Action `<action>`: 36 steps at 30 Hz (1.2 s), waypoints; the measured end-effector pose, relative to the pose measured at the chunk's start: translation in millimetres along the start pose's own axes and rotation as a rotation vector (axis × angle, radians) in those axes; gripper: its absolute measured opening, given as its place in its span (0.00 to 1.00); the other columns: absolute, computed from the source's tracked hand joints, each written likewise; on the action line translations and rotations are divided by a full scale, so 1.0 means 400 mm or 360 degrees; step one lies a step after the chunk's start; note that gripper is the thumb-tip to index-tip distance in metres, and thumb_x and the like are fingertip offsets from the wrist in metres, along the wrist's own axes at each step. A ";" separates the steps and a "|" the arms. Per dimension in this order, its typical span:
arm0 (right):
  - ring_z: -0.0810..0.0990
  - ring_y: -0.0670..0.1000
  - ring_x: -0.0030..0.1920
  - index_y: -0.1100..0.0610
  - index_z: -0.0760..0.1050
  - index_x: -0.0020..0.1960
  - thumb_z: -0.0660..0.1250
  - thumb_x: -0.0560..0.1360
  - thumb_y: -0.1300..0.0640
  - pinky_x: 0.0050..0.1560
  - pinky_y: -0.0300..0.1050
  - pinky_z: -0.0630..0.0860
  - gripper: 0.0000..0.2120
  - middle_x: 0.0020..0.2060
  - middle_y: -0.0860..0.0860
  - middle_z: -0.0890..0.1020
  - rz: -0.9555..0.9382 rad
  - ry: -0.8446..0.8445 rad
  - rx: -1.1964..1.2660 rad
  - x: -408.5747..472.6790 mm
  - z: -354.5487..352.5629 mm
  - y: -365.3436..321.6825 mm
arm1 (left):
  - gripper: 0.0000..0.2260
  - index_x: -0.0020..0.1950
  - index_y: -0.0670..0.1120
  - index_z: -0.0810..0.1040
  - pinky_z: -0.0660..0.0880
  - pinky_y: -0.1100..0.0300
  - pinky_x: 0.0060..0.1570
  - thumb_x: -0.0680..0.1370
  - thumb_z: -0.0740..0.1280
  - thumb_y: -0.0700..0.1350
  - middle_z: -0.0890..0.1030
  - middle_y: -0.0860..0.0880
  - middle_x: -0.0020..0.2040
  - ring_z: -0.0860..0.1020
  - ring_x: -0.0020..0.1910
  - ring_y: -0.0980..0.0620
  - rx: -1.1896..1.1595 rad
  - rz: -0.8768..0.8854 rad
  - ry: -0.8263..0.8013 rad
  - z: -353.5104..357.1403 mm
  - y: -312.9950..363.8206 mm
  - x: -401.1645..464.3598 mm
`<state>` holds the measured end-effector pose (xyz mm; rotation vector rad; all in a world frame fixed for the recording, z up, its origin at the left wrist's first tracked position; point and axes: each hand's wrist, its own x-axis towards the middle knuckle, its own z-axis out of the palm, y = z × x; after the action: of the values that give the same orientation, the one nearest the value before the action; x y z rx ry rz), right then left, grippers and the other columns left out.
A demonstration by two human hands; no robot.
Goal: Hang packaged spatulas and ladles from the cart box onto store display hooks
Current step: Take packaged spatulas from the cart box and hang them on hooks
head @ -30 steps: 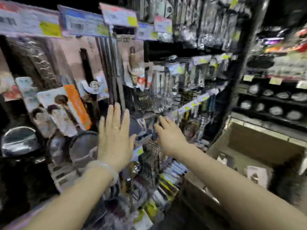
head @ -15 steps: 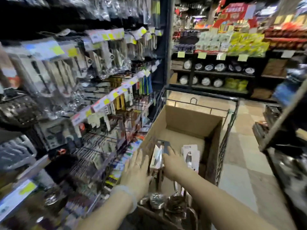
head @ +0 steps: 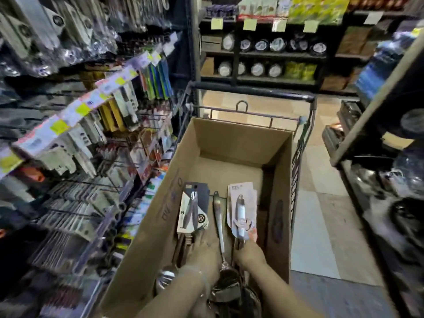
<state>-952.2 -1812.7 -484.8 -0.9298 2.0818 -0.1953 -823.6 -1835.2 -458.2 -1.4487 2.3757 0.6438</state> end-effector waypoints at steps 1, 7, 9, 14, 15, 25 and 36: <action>0.77 0.57 0.60 0.61 0.72 0.62 0.64 0.73 0.54 0.55 0.44 0.73 0.20 0.60 0.60 0.77 0.0063 0.0013 0.0093 0.011 0.011 0.006 | 0.31 0.75 0.45 0.50 0.48 0.54 0.74 0.76 0.61 0.42 0.44 0.42 0.77 0.45 0.76 0.44 -0.0017 0.0020 -0.0033 0.008 -0.005 0.018; 0.76 0.58 0.60 0.60 0.71 0.62 0.62 0.76 0.55 0.48 0.40 0.70 0.16 0.59 0.59 0.78 0.0362 0.0186 0.0382 0.075 0.069 0.033 | 0.21 0.69 0.44 0.63 0.59 0.54 0.69 0.76 0.60 0.40 0.60 0.42 0.72 0.60 0.71 0.44 -0.0191 0.0053 -0.0190 0.061 -0.019 0.107; 0.78 0.57 0.58 0.60 0.73 0.59 0.64 0.76 0.56 0.45 0.39 0.68 0.14 0.57 0.58 0.80 0.0421 0.0279 0.0445 0.090 0.086 0.042 | 0.22 0.69 0.44 0.63 0.61 0.56 0.69 0.75 0.60 0.39 0.64 0.43 0.70 0.63 0.69 0.44 -0.0218 0.0098 -0.0270 0.077 -0.024 0.131; 0.79 0.58 0.54 0.62 0.73 0.56 0.67 0.75 0.54 0.52 0.45 0.73 0.14 0.52 0.59 0.81 0.0500 0.0413 0.0585 0.119 0.112 0.062 | 0.19 0.69 0.43 0.65 0.63 0.60 0.66 0.77 0.59 0.39 0.67 0.45 0.68 0.66 0.67 0.48 -0.0338 0.0139 -0.0386 0.105 -0.035 0.167; 0.79 0.57 0.51 0.62 0.73 0.52 0.66 0.75 0.55 0.52 0.45 0.74 0.11 0.49 0.59 0.81 0.0490 0.0427 0.0605 0.123 0.114 0.063 | 0.19 0.69 0.43 0.65 0.64 0.61 0.66 0.77 0.59 0.40 0.67 0.45 0.68 0.67 0.67 0.49 -0.0369 0.0143 -0.0388 0.109 -0.036 0.170; 0.73 0.52 0.36 0.58 0.66 0.38 0.64 0.76 0.62 0.40 0.44 0.69 0.09 0.33 0.53 0.76 0.0238 0.0530 0.0789 0.104 0.104 0.060 | 0.15 0.65 0.44 0.68 0.67 0.61 0.58 0.79 0.58 0.46 0.74 0.45 0.62 0.73 0.61 0.47 -0.0624 0.0084 -0.0270 0.093 -0.034 0.202; 0.71 0.46 0.34 0.53 0.68 0.35 0.64 0.75 0.64 0.37 0.38 0.69 0.12 0.32 0.48 0.75 -0.0454 0.0488 0.0967 0.042 -0.004 -0.028 | 0.09 0.53 0.48 0.76 0.75 0.60 0.45 0.79 0.59 0.49 0.80 0.45 0.43 0.78 0.42 0.49 -0.2379 -0.0296 -0.0294 0.016 0.030 0.220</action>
<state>-953.6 -1832.4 -489.4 -0.8399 1.9580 -1.1120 -874.4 -1894.1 -501.3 -1.7800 1.3643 2.6096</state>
